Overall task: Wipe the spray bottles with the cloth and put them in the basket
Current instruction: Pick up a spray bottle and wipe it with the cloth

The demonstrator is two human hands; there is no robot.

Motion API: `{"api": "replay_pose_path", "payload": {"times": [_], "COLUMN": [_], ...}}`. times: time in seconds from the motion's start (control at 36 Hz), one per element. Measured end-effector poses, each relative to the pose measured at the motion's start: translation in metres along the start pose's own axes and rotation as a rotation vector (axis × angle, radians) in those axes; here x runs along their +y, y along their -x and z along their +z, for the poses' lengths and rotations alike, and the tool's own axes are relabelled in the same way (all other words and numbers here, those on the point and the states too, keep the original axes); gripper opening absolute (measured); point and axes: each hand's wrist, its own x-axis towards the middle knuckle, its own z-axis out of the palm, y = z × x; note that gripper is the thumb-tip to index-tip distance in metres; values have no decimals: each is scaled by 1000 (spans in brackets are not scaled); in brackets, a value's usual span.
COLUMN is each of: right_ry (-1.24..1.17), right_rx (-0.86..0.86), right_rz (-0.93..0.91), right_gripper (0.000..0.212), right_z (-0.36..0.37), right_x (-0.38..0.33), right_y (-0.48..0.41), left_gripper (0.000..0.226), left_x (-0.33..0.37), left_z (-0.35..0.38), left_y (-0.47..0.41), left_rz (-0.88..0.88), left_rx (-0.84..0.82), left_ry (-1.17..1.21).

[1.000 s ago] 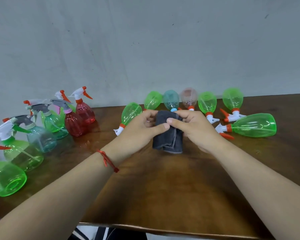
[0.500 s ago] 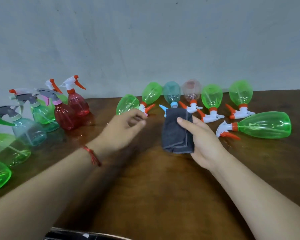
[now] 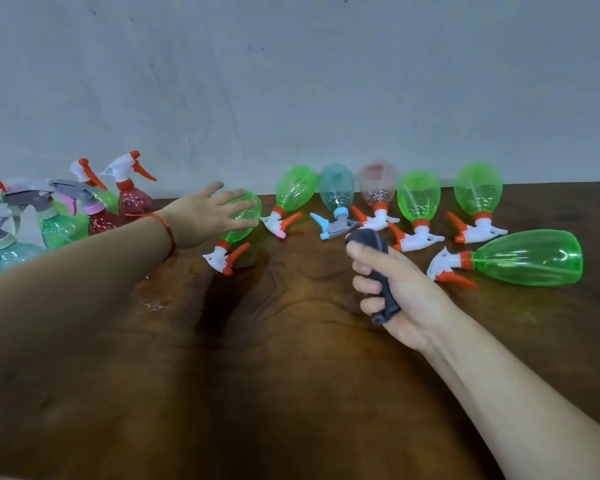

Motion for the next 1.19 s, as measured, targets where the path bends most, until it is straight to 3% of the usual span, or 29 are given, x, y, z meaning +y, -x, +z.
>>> {"api": "replay_pose_path", "payload": {"times": [0.14,0.28,0.39,0.53,0.67,0.72,0.92,1.08,1.19], "right_ry": [69,69,61,145,121,98,96,136,161], "right_rx": [59,89,87,92,213,255,318,370,381], "right_rz": [-35,2,-46,-166,-127,-113,-149,-185,-208], "right_gripper": [25,23,22,37,59,63,58,51,46], "right_z": [0,1,-4,-7,-8,-8,-7,-12,-12], "right_x": [-4,-3,-4,-14,-15,-13,-9,-10,-11], "right_y": [-1,0,-2,2,0,-2,-11,-16,-18], "left_gripper": [72,65,68,37,15,22,48,55,74], "left_x": [-5,-9,3,43,90,104,124,137,140], "left_z": [-3,1,-6,-47,-99,-104,-118,-126,-124], "left_y": [-3,16,37,51,42,32,7,-7,-11], "left_rz": [-34,-132,-426,-749,-795,-791,-663,-716,-787], "left_rx": [-77,-12,87,286,544,594,543,526,512], "left_ry": [1,293,892,1714,2235,2262,2068,1973,1907]}}
